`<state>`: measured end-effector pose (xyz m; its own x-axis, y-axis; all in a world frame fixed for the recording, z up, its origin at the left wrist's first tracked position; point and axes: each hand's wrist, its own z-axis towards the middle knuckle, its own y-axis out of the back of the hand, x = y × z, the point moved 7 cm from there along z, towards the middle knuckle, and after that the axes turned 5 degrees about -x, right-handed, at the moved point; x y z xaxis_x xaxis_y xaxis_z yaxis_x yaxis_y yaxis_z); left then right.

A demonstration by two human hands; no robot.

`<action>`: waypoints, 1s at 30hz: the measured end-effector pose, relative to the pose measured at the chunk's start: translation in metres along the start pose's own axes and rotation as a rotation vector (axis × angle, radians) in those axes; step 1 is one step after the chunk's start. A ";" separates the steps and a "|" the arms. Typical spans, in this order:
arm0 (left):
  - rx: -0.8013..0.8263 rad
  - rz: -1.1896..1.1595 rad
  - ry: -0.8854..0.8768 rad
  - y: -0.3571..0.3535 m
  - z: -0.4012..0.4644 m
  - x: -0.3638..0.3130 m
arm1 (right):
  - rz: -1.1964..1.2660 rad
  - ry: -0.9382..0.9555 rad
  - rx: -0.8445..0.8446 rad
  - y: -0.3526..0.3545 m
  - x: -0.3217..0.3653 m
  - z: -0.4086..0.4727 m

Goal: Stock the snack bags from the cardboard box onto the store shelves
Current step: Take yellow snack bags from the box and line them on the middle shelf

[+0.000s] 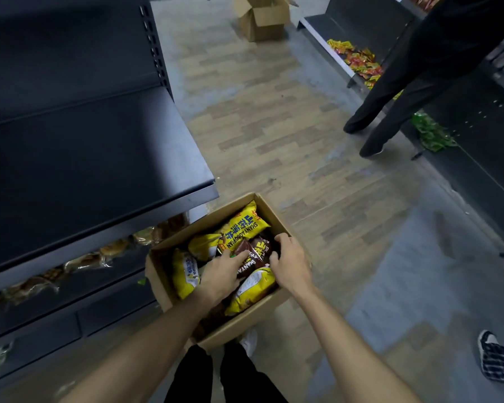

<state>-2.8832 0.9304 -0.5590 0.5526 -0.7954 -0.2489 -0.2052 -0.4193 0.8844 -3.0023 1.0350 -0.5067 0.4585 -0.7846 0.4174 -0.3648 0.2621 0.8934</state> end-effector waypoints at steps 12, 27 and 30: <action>-0.393 -0.284 0.250 0.084 -0.033 0.054 | 0.232 -0.225 0.135 -0.033 0.051 0.041; -0.487 -0.288 0.313 0.073 -0.038 0.093 | 0.156 -0.604 0.214 -0.121 0.067 0.066; -0.476 -0.291 0.290 0.071 -0.038 0.096 | 0.225 -0.595 0.181 -0.120 0.067 0.066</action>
<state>-2.8138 0.8410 -0.5046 0.7419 -0.4994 -0.4474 0.3314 -0.3069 0.8922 -2.9812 0.9140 -0.5966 -0.1515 -0.9120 0.3813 -0.5539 0.3978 0.7314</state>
